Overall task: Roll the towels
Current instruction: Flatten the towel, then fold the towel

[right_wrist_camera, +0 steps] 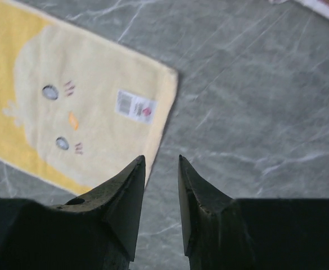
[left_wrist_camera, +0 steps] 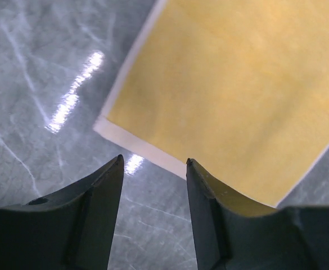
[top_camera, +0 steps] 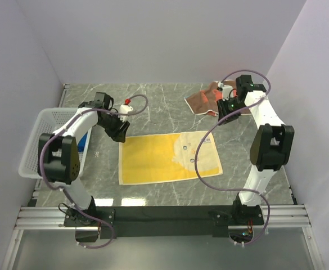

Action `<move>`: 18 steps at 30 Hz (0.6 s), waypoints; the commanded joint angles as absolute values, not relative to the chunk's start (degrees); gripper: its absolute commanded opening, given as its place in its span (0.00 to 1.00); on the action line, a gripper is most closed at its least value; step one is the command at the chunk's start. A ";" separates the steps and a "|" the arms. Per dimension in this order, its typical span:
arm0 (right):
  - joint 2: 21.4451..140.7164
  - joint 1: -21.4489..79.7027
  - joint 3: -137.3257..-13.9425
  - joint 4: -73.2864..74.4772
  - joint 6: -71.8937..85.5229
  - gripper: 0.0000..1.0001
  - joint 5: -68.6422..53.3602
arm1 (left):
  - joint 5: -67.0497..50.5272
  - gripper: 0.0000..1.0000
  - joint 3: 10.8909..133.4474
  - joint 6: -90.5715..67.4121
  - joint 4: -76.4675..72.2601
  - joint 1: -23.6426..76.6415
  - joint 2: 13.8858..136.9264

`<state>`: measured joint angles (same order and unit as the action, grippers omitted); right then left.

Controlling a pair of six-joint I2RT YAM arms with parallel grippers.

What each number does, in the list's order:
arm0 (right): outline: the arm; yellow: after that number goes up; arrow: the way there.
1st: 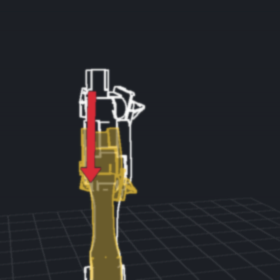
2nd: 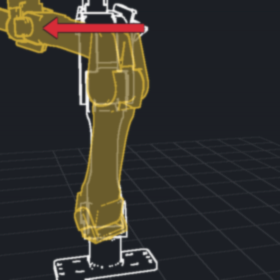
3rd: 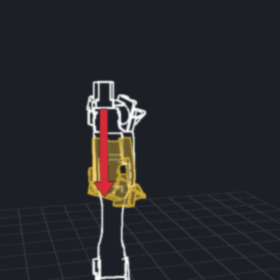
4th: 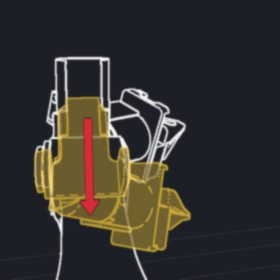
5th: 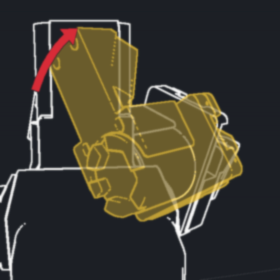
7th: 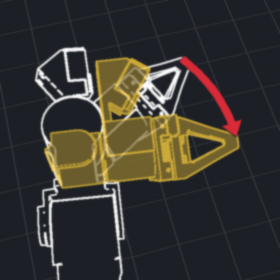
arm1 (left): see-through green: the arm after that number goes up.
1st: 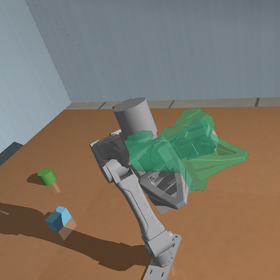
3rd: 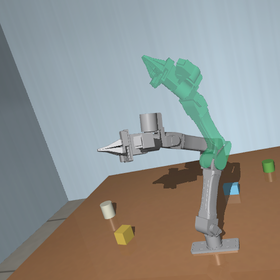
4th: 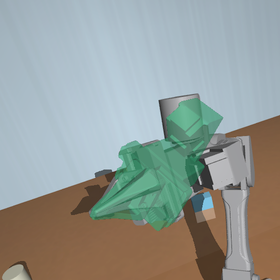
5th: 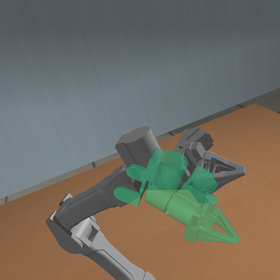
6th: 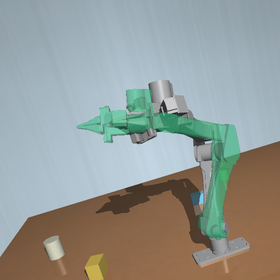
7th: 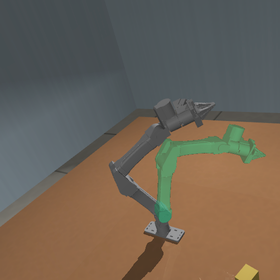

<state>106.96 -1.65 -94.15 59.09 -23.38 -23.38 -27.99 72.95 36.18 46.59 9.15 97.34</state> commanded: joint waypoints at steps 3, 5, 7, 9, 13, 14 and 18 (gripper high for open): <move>114.86 -0.27 -99.93 54.15 -20.92 0.40 -19.52 | -26.63 0.55 79.89 29.10 45.17 7.13 103.43; 116.45 -0.26 -100.98 53.44 -20.31 0.41 -18.81 | -26.81 0.57 80.77 28.74 45.44 6.51 104.85; 118.73 1.49 -101.51 52.83 -19.95 0.44 -18.20 | -26.37 0.60 80.86 27.87 44.92 5.80 105.38; 120.84 2.37 -101.86 51.95 -19.78 0.45 -17.06 | -26.28 0.61 80.95 27.69 45.00 5.28 106.08; 123.48 3.86 -102.04 50.63 -19.51 0.46 -16.00 | -25.67 0.61 80.86 26.55 44.56 4.92 107.31; 123.92 4.13 -102.04 50.19 -19.34 0.46 -15.74 | -25.66 0.61 80.69 26.37 44.30 4.92 107.58; 125.68 5.36 -102.22 49.22 -19.25 0.45 -14.68 | -25.23 0.61 80.16 26.54 44.30 4.75 108.02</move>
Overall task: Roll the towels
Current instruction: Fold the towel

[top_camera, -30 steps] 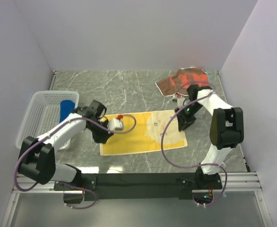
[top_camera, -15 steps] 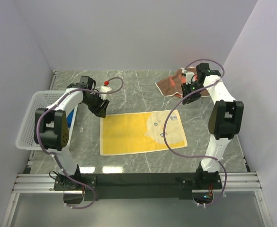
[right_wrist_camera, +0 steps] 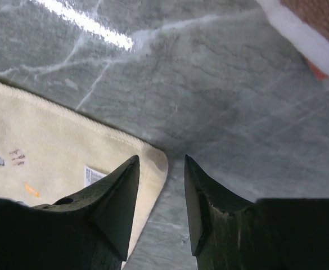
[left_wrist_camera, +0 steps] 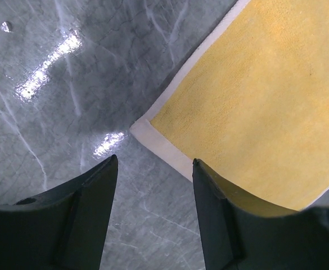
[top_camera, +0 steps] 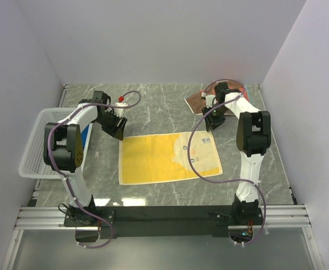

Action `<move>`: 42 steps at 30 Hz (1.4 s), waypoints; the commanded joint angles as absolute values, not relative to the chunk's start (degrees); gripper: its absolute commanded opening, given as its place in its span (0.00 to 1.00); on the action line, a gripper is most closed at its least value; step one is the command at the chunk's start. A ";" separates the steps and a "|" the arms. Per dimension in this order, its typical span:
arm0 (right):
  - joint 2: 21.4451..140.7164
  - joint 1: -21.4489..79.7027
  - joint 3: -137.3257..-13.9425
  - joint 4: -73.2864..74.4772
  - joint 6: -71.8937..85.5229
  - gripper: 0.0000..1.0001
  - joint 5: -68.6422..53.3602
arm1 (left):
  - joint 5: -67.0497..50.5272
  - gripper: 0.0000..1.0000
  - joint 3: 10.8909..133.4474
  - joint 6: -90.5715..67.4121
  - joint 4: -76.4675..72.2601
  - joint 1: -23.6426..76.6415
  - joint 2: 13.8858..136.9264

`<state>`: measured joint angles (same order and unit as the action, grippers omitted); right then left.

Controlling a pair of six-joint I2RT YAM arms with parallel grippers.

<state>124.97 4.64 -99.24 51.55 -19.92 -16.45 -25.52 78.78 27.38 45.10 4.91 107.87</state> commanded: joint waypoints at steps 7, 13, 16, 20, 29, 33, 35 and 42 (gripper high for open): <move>127.97 6.59 -103.01 50.18 -19.51 0.41 -13.88 | -24.70 0.61 79.98 26.54 44.30 4.48 108.90; 125.95 6.51 -100.20 50.80 -20.74 0.38 -13.62 | -24.43 0.62 79.81 26.37 44.12 4.48 109.95; 124.98 6.50 -98.97 51.15 -21.62 0.40 -12.83 | -24.61 0.63 79.72 26.11 43.86 4.48 110.21; 124.72 5.98 -98.61 51.24 -21.80 0.38 -12.92 | -24.70 0.63 79.89 25.84 43.86 4.57 110.83; 125.77 5.62 -99.93 52.38 -21.62 0.09 -15.11 | -24.52 0.61 80.68 25.14 43.51 4.75 112.32; 125.42 5.54 -100.28 52.65 -21.88 0.00 -16.08 | -23.91 0.60 80.77 24.70 43.07 5.10 112.85; 125.16 5.54 -100.02 52.73 -22.15 0.00 -16.26 | -23.21 0.60 80.51 24.43 41.93 5.45 112.76; 124.37 5.10 -99.67 53.17 -22.24 0.00 -17.84 | -21.62 0.54 82.26 22.77 39.90 6.59 114.61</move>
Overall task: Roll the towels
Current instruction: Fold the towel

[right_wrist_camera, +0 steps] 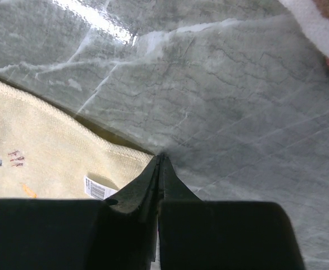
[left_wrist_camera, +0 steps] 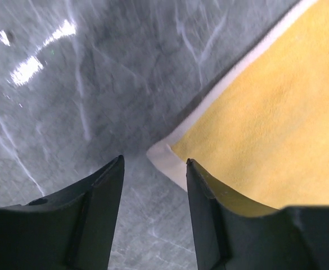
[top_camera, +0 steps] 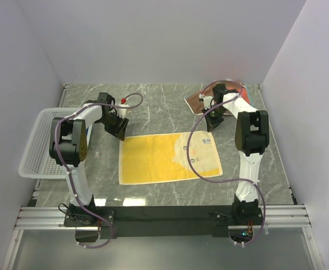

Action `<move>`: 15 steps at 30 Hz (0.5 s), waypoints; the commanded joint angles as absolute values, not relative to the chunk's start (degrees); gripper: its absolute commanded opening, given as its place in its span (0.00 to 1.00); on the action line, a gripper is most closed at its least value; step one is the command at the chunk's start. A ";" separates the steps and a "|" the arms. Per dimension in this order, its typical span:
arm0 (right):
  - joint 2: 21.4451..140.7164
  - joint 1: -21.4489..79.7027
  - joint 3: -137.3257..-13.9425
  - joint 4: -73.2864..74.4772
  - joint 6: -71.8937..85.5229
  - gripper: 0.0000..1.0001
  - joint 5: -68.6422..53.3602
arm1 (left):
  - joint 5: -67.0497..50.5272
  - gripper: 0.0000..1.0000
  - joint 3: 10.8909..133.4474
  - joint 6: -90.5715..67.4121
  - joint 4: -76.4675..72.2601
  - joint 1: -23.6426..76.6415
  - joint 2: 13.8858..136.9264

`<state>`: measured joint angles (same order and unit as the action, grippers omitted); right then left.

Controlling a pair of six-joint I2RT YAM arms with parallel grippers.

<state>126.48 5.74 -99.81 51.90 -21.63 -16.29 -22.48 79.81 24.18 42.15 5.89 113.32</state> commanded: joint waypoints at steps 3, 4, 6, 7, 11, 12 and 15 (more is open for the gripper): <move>124.10 4.92 -99.41 53.26 -22.24 0.00 -18.19 | -21.36 0.50 82.44 22.68 39.46 7.38 115.40; 124.01 4.83 -99.40 53.26 -22.24 0.00 -18.28 | -21.36 0.48 82.09 22.68 39.46 7.56 115.49; 123.84 4.66 -99.40 53.52 -22.32 0.00 -18.37 | -20.83 0.42 81.30 22.94 38.85 7.82 115.49; 123.75 4.57 -99.49 53.61 -22.24 0.00 -18.63 | -20.74 0.41 80.25 23.11 38.59 7.91 115.40; 123.58 4.39 -99.58 54.14 -22.50 0.00 -19.25 | -20.74 0.29 78.49 23.55 38.32 7.91 114.87; 123.66 4.31 -99.41 54.31 -22.50 0.00 -19.34 | -21.00 0.27 78.14 23.90 38.67 7.91 114.79; 123.31 4.22 -98.88 54.40 -22.68 0.00 -19.77 | -21.10 0.25 77.00 24.26 39.02 7.91 114.26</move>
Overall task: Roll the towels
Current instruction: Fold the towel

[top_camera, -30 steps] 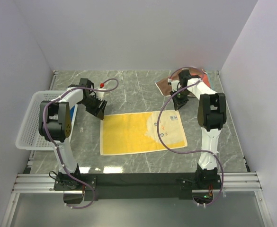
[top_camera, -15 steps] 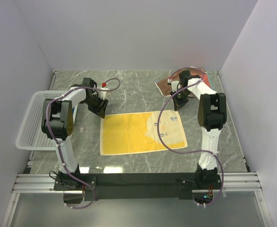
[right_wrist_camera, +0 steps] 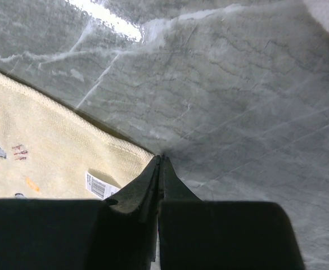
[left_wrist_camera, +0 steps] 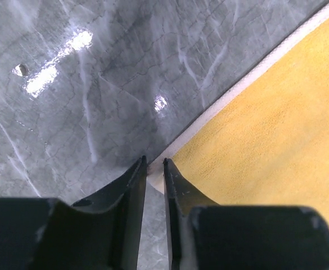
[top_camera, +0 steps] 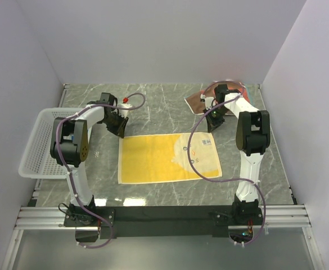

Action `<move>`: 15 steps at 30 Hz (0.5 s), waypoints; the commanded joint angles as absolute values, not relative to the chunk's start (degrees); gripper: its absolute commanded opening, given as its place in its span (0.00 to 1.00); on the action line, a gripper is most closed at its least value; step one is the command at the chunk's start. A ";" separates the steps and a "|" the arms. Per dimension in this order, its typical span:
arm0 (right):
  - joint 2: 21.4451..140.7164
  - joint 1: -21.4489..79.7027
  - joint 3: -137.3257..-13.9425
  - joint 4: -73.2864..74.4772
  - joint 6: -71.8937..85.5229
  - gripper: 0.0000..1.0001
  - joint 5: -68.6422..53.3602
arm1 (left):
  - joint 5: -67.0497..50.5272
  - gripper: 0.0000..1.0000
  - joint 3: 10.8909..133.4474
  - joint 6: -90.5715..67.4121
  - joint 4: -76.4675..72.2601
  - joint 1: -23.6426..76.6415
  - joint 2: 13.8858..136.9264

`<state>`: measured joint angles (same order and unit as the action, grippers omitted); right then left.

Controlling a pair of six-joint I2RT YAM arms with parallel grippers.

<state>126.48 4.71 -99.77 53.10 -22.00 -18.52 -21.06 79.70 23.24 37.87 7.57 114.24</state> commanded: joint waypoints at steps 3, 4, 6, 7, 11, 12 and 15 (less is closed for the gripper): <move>122.78 4.13 -98.26 54.23 -22.68 0.00 -19.86 | -20.57 0.15 75.86 24.70 38.76 7.91 113.21; 122.70 4.04 -98.09 54.23 -22.76 0.00 -20.04 | -20.39 0.12 75.59 24.61 37.98 7.91 112.42; 122.34 3.96 -97.91 54.14 -22.59 0.00 -20.91 | -20.13 0.03 75.67 24.35 37.62 7.91 112.06; 122.17 4.04 -97.91 53.97 -22.33 0.00 -21.35 | -19.78 0.01 76.89 24.17 37.53 7.91 112.15; 122.08 3.78 -100.79 53.00 -21.45 0.00 -21.88 | -20.56 0.01 83.66 23.29 39.89 7.65 114.95; 122.43 3.78 -101.94 53.17 -21.27 0.00 -21.88 | -20.91 0.01 86.89 23.12 40.51 7.65 115.57; 123.92 3.08 -106.60 53.79 -20.74 0.00 -22.23 | -21.45 0.01 92.87 23.12 41.92 7.56 117.77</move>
<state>125.64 4.25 -100.64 54.04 -21.63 -20.82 -20.91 86.11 23.18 40.38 7.64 116.79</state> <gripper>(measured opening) 0.007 0.013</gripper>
